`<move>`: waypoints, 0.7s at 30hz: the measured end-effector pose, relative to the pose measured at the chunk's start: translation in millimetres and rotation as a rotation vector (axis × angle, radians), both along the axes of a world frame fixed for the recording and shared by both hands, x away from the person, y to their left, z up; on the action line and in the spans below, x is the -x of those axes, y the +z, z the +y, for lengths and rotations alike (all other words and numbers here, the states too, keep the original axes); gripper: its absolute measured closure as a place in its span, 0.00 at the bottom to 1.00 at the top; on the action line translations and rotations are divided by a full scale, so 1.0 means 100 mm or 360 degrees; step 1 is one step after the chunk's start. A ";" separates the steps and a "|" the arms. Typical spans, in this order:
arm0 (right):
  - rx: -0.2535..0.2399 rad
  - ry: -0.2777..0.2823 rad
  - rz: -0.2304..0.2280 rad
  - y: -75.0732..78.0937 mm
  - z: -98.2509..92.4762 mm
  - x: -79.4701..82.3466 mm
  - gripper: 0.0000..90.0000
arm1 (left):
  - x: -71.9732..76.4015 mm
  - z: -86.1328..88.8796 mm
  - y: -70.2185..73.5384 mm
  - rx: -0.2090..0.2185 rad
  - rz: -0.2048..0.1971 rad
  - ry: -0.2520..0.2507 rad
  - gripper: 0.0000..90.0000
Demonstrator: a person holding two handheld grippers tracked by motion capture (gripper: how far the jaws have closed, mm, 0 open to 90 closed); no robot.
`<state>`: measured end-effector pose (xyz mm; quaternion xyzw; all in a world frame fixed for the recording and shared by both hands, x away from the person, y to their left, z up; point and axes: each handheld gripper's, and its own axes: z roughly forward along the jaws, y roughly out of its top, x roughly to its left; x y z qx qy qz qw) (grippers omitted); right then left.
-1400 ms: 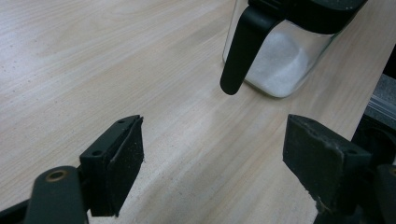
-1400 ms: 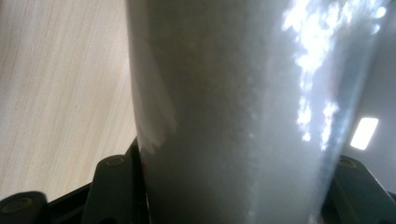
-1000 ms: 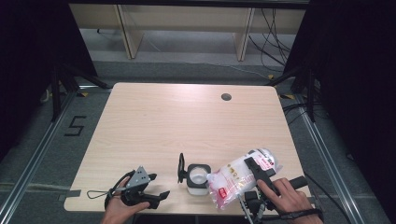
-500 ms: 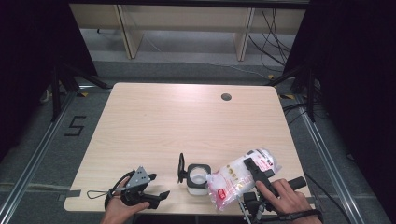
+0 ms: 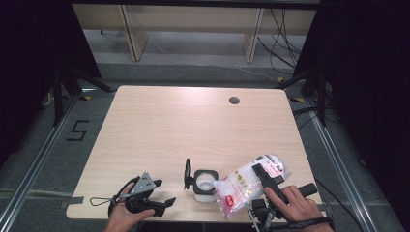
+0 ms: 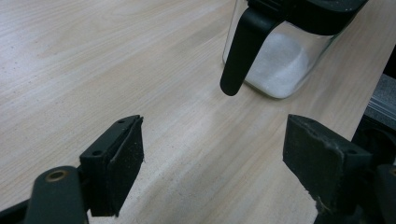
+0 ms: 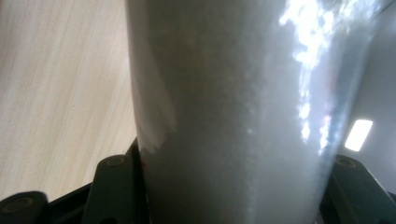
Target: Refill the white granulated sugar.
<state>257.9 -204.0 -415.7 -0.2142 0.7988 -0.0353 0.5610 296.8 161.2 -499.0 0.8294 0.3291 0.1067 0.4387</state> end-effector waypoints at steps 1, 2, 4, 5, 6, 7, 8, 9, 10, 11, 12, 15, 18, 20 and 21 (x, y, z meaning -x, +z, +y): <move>-0.0013 -0.0033 0.0014 -0.02 0.00 0.01 0.50 | -0.01 0.01 0.00 -0.0010 -0.0035 -0.0025 0.22; 0.0000 -0.0023 0.0023 -0.01 0.00 0.00 0.50 | -0.01 0.01 0.00 -0.0010 -0.0031 -0.0023 0.22; -0.0034 -0.0023 0.0022 -0.02 -0.01 0.00 0.50 | 0.00 0.00 0.00 0.0017 -0.0039 0.0005 0.22; -0.0026 -0.0029 0.0022 -0.02 0.00 0.00 0.50 | -0.01 0.01 0.00 0.0000 -0.0028 -0.0010 0.22; -0.0025 -0.0018 0.0021 -0.01 0.00 0.00 0.50 | -0.01 0.01 0.00 0.0000 -0.0026 -0.0011 0.22; -0.0017 -0.0005 0.0021 -0.01 -0.01 0.00 0.50 | -0.01 0.00 0.00 -0.0001 -0.0033 -0.0010 0.22; -0.0010 0.0012 0.0017 0.00 0.00 -0.01 0.50 | -0.01 0.01 0.00 -0.0016 -0.0034 -0.0013 0.22; -0.0025 0.0015 0.0013 -0.01 -0.01 -0.01 0.50 | -0.01 0.01 0.00 -0.0021 -0.0042 -0.0012 0.22; -0.0027 0.0023 0.0010 -0.01 -0.01 -0.01 0.50 | 0.00 -0.01 0.00 0.0023 -0.0023 -0.0008 0.22; -0.0064 -0.0043 0.0049 -0.02 -0.02 0.01 0.50 | 0.00 -0.01 0.00 0.0028 -0.0022 -0.0004 0.22; -0.0074 -0.0043 0.0048 -0.02 -0.02 0.00 0.50 | -0.01 0.01 0.00 -0.0001 -0.0031 -0.0009 0.22; -0.0105 -0.0015 0.0037 -0.03 -0.05 -0.02 0.50 | 0.00 0.00 0.00 0.0011 -0.0039 0.0000 0.22; -0.0071 0.0009 0.0038 0.01 -0.05 -0.04 0.50 | -0.01 0.01 0.00 -0.0016 -0.0046 -0.0007 0.22; -0.0098 -0.0064 0.0056 0.00 -0.06 -0.01 0.50 | 0.00 -0.01 0.00 0.0030 -0.0029 0.0002 0.22; -0.0052 -0.0041 0.0051 0.03 -0.05 -0.02 0.50 | 0.00 -0.01 0.00 0.0025 -0.0020 -0.0005 0.22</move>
